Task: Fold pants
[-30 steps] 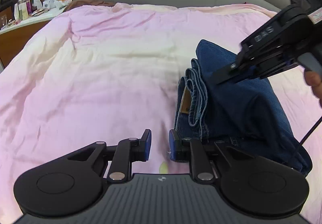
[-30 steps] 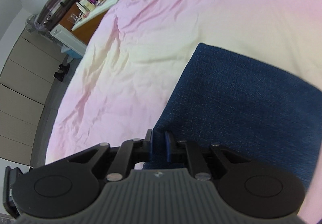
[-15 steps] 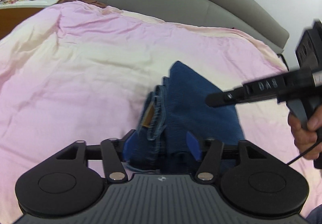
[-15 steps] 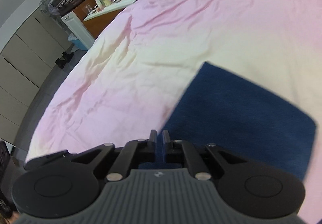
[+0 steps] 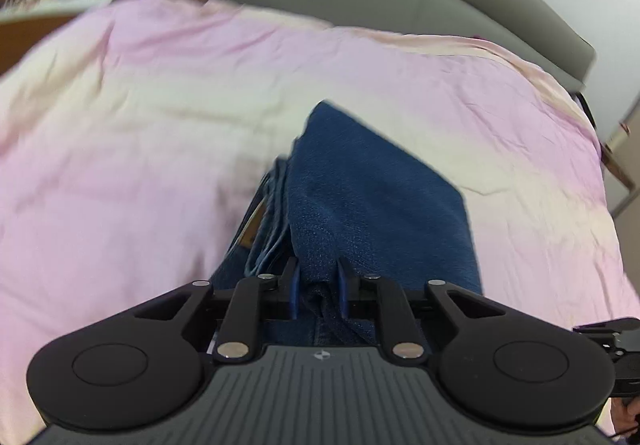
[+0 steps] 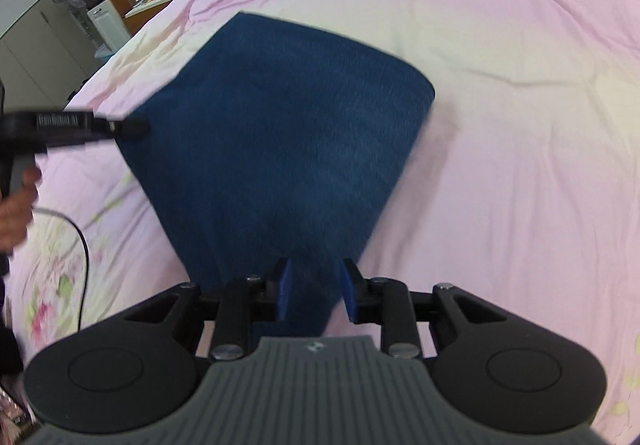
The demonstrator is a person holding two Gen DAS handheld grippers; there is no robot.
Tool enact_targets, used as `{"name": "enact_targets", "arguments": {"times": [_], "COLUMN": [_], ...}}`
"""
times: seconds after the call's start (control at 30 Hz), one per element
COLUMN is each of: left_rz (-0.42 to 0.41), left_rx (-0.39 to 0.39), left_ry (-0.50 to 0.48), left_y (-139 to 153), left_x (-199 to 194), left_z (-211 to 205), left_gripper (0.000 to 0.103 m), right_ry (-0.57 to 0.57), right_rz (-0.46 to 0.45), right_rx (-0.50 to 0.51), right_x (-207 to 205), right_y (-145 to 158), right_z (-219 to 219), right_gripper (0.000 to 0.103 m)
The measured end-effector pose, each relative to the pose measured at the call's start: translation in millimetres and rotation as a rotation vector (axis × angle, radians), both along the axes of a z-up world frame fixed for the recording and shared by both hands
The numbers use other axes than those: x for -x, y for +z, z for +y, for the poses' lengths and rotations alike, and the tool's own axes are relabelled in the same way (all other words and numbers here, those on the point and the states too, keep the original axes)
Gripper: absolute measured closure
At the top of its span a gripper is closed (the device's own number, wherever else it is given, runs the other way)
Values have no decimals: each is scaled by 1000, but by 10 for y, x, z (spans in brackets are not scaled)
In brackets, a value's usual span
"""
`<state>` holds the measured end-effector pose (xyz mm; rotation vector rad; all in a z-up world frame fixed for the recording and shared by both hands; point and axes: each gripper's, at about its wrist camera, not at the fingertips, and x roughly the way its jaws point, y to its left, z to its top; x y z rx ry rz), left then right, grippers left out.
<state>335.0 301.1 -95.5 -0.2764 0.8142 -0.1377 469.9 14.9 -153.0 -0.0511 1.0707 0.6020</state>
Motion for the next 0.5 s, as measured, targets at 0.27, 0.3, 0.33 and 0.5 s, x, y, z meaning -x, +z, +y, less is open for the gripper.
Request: {"name": "enact_targets", "arguments": {"times": [0.27,0.3,0.33,0.5], "left_rz": [53,72,95,155], "left_rx": [-228,-242,-258,-287], "left_ry": [-55,-45,-31,-13], "left_y": [137,39,-91,-601], "left_x": [-86,-119,-157,-257], "left_z": [-71,-41,-10,81], "left_gripper": [83,83,83,82], "right_ry": [94,99,106,134], "right_rz": [-49,-50,-41,-12], "right_rx": [-36,-44,-52,-25], "right_x": [231,250,259,304], "right_y": [-73,-107,-151,-424], "right_z": [101,136,179,426], "right_gripper": [79,79,80,79]}}
